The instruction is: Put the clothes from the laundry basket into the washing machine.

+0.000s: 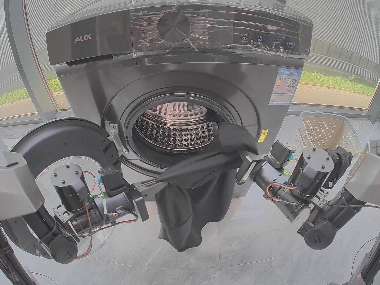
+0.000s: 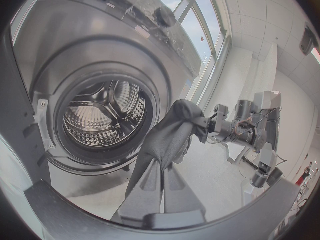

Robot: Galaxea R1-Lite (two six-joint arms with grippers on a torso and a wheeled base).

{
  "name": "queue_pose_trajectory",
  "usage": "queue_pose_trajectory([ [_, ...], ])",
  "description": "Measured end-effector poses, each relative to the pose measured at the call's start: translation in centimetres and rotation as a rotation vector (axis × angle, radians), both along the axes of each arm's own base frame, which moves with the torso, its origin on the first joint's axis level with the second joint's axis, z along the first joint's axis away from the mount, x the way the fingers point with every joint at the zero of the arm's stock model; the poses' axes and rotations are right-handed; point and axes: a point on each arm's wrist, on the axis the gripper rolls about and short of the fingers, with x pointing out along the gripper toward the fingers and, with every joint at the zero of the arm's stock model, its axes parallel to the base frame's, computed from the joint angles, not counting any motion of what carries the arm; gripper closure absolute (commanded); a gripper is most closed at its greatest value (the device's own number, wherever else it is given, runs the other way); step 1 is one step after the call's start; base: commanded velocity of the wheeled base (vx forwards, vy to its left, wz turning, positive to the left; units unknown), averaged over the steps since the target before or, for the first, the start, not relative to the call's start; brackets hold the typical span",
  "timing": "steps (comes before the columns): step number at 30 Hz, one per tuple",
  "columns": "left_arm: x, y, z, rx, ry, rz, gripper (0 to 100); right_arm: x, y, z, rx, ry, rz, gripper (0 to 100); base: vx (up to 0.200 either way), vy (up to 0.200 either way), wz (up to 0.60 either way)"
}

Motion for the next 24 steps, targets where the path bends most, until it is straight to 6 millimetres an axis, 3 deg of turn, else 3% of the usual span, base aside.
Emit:
queue_pose_trajectory([
  [10,-2.1,3.0,2.2,-0.032,-0.043,-0.062,100,-1.3,-1.1,0.1,0.042,0.024,0.018,100,0.000,0.000,0.00],
  [24,-1.5,4.8,3.8,-0.079,-0.085,0.009,100,-2.1,-1.6,-0.5,0.021,0.057,0.022,100,0.000,0.000,0.00],
])
